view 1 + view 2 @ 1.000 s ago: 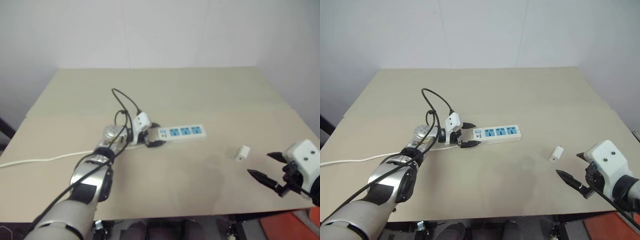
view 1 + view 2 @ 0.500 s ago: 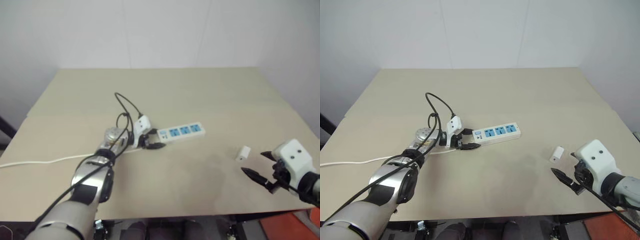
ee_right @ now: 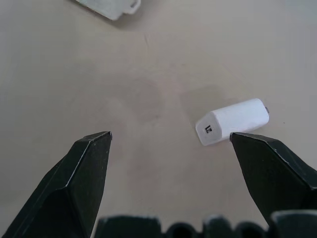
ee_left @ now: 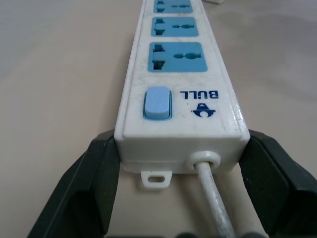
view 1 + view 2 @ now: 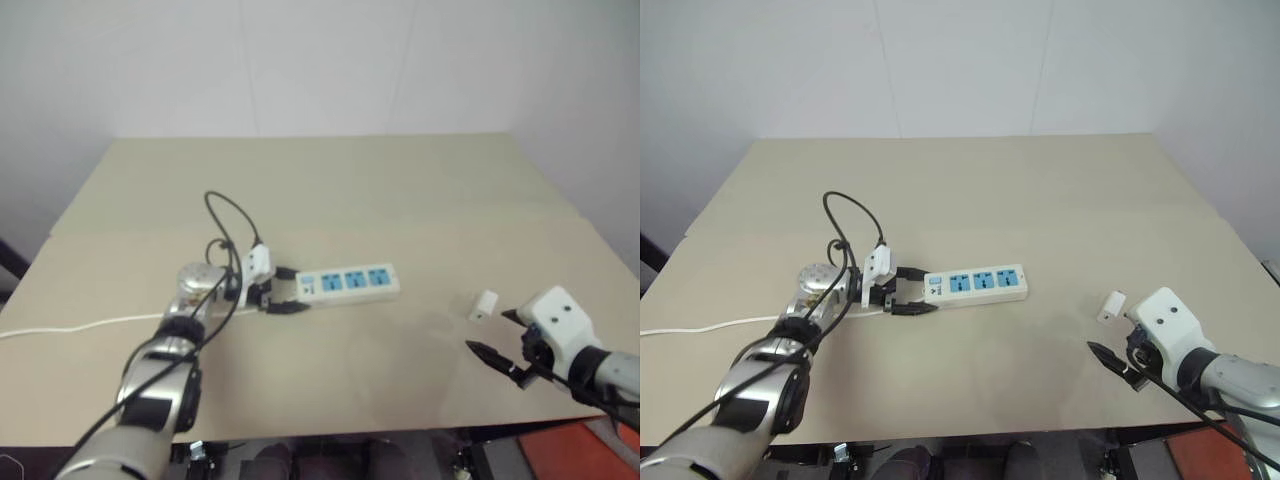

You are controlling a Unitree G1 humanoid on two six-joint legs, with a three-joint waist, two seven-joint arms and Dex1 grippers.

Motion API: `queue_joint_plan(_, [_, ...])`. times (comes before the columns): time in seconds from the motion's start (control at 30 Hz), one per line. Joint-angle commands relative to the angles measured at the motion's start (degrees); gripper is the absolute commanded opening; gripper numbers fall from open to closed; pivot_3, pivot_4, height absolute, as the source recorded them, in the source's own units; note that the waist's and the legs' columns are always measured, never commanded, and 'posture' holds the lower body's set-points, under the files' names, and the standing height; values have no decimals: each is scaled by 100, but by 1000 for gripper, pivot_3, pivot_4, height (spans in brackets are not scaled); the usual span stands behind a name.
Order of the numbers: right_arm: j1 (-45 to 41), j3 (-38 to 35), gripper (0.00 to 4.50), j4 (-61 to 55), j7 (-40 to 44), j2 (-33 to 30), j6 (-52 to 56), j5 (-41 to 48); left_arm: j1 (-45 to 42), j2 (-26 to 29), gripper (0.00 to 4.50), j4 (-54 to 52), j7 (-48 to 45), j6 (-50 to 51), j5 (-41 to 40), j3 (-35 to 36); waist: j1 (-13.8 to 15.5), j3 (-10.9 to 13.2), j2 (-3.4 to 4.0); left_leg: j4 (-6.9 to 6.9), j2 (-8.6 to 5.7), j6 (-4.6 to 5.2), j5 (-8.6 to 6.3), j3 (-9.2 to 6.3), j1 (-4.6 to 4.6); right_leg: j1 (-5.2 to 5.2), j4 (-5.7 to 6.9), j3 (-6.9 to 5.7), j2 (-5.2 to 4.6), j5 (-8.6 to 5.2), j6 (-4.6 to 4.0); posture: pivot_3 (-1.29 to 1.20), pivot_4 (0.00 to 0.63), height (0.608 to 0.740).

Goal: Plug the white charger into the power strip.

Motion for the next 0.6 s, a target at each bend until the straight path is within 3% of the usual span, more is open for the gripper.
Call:
queue_joint_plan(0.03, [-289, 224, 4500, 154, -36, -72, -251, -122, 350, 48, 3989, -1046, 93, 494, -314, -65, 2, 0, 0, 1, 2, -1, 0, -1, 1, 0, 1, 0, 1, 0, 0, 0, 150, 740])
queue_joint_plan(0.1, [-439, 366, 4500, 269, -15, -87, -306, -154, 543, 57, 4470, -1416, 107, 782, -454, -87, 3, 0, 1, 1, 1, -2, 1, 0, 4, 2, 3, 2, 0, 0, -1, 0, 150, 740])
queue_joint_plan(0.33, [-611, 504, 4500, 519, 28, -152, -434, -289, 657, 81, 4470, -1213, -3, 640, -818, 13, 29, -1, 2, 0, -2, -3, 2, -1, 6, 3, -1, 1, 0, 0, -1, 0, 150, 740])
queue_joint_plan(0.6, [-558, 323, 4500, 313, 40, -133, -320, -203, 162, -69, 4470, 360, -635, -194, -1175, 304, 27, -2, 3, 1, -3, -3, 2, 2, 9, 5, -1, 1, 0, 1, -2, 0, 150, 740])
